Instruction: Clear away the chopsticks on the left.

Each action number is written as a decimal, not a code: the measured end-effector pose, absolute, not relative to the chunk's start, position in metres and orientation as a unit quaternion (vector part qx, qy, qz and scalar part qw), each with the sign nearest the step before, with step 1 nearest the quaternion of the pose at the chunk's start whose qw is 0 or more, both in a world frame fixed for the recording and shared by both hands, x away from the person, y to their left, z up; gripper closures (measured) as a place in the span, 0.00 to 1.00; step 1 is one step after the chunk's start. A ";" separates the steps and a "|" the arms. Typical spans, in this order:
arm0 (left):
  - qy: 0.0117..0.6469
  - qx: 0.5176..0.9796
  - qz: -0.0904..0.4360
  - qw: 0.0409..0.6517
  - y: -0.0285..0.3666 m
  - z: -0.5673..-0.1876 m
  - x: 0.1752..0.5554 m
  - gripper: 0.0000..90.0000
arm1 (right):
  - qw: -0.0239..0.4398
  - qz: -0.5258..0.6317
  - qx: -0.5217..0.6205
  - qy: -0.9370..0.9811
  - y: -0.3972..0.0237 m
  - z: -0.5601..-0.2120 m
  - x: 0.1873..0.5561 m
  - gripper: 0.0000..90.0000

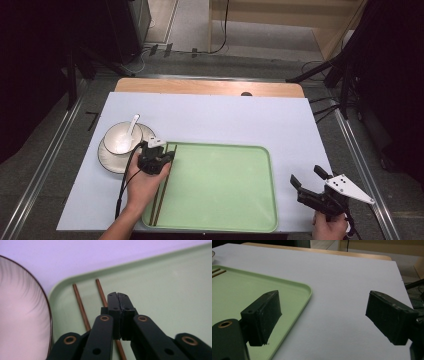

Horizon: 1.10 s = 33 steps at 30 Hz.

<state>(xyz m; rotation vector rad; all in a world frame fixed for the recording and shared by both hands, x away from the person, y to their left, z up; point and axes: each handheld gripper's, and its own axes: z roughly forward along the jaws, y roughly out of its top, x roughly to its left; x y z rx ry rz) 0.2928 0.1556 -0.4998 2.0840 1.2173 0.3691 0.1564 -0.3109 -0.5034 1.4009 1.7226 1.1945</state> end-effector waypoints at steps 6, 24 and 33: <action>0.449 0.805 0.136 0.363 0.175 -0.497 0.262 1.00 | 0.304 0.451 0.530 0.650 -0.310 -0.503 0.156 0.14; 0.429 0.833 0.114 0.330 0.189 -0.513 0.208 1.00 | 0.308 0.449 0.529 0.651 -0.308 -0.502 0.156 0.14; 0.426 0.833 0.098 0.340 0.189 -0.516 0.207 0.97 | 0.308 0.451 0.528 0.650 -0.309 -0.502 0.156 0.14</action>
